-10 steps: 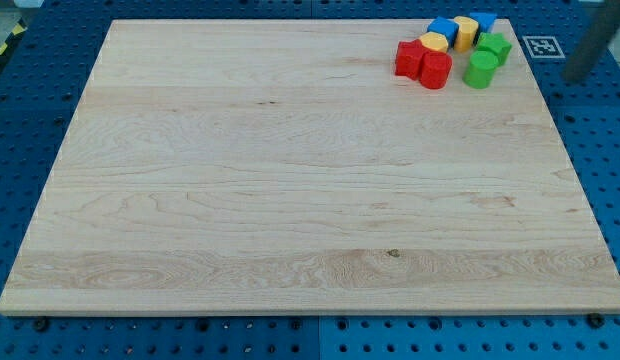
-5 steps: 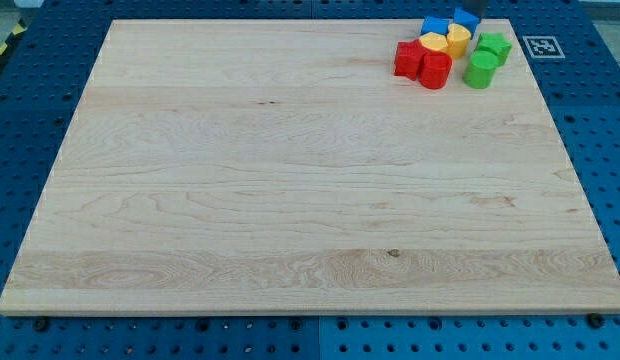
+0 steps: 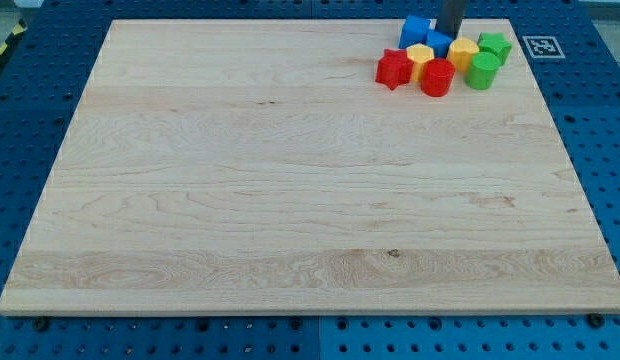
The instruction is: Move the hexagon to the bottom side
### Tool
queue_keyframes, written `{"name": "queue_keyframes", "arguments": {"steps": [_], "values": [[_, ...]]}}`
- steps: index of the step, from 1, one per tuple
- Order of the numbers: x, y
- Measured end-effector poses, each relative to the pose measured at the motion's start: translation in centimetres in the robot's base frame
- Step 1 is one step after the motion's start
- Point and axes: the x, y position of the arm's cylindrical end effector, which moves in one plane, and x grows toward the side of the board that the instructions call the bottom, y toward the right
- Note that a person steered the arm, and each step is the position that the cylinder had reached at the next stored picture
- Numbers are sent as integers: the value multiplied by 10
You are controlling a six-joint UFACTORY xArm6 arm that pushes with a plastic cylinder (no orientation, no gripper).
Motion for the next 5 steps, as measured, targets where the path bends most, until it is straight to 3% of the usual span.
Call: {"name": "queue_keyframes", "arguments": {"steps": [5], "values": [[129, -77]]}}
